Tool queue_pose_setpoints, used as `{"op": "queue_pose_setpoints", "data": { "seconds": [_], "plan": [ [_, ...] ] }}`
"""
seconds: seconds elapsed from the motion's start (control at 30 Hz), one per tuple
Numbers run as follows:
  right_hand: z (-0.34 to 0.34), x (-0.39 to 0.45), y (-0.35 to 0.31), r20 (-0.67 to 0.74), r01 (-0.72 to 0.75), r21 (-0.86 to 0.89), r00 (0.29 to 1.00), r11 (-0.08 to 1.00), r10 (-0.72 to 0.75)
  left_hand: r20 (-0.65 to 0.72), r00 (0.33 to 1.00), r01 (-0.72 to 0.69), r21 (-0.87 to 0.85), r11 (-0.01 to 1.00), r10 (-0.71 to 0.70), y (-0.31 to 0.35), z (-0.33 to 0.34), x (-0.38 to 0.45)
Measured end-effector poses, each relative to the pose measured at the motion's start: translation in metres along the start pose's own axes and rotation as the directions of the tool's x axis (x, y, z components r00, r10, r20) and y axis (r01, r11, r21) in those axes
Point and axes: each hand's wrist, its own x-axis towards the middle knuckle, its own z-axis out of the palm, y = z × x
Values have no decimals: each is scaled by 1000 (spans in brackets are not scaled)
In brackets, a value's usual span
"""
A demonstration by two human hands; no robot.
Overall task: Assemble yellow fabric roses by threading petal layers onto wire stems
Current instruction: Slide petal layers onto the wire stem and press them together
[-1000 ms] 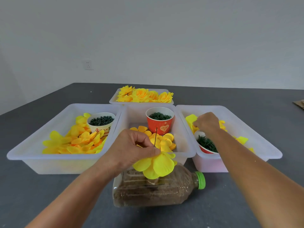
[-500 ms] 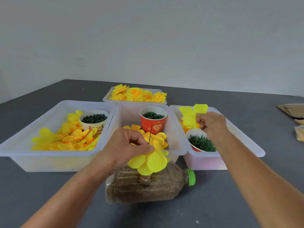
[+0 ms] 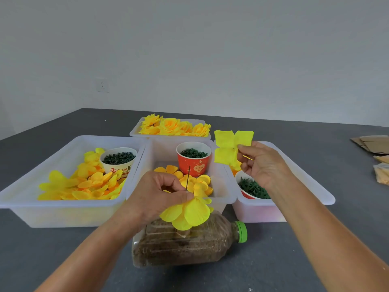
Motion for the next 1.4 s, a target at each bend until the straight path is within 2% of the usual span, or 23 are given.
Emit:
{"op": "queue_pose_setpoints", "data": {
  "seconds": [0.1, 0.17, 0.3, 0.47, 0.67, 0.77, 0.83, 0.9, 0.97, 1.2, 1.4],
  "plan": [
    [13, -11, 0, 95, -35, -21, 995, 999, 37, 0, 1000, 6, -2, 1000, -6, 1, 0, 0],
    [20, -16, 1, 141, -113, 25, 984, 993, 109, -3, 1000, 8, 4, 1000, -8, 1, 0, 0],
    [32, -22, 4, 164, -220, 95, 965, 971, 202, -1, 1000, 3, 11, 1000, -3, 1, 0, -1],
    [42, -27, 11, 118, -168, 3, 979, 986, 167, 6, 1000, 3, 5, 1000, -3, 1, 0, -1],
    [47, -32, 19, 130, -100, 7, 987, 995, 98, 11, 1000, 0, -11, 1000, 0, -2, -1, 0],
    [48, -36, 21, 128, -10, -36, 992, 999, 15, 13, 1000, -2, -13, 1000, 2, -3, 0, 0],
    [47, -38, 22, 115, 122, -78, 987, 990, -112, 11, 1000, -2, -10, 1000, 2, -3, 0, 0],
    [47, -42, 23, 129, 275, -117, 957, 954, -260, 7, 1000, -2, -9, 1000, 2, -3, 0, 1],
    [47, -48, 24, 179, 373, -161, 922, 914, -344, 6, 1000, -5, -12, 1000, 5, -3, 0, 1],
    [54, -66, 27, 287, 506, -250, 853, 826, -436, 13, 1000, -12, -21, 1000, 12, -4, 0, 0],
    [56, -73, 28, 322, 544, -260, 827, 798, -460, 14, 1000, -3, -17, 1000, 3, -2, 0, 0]
  ]
}}
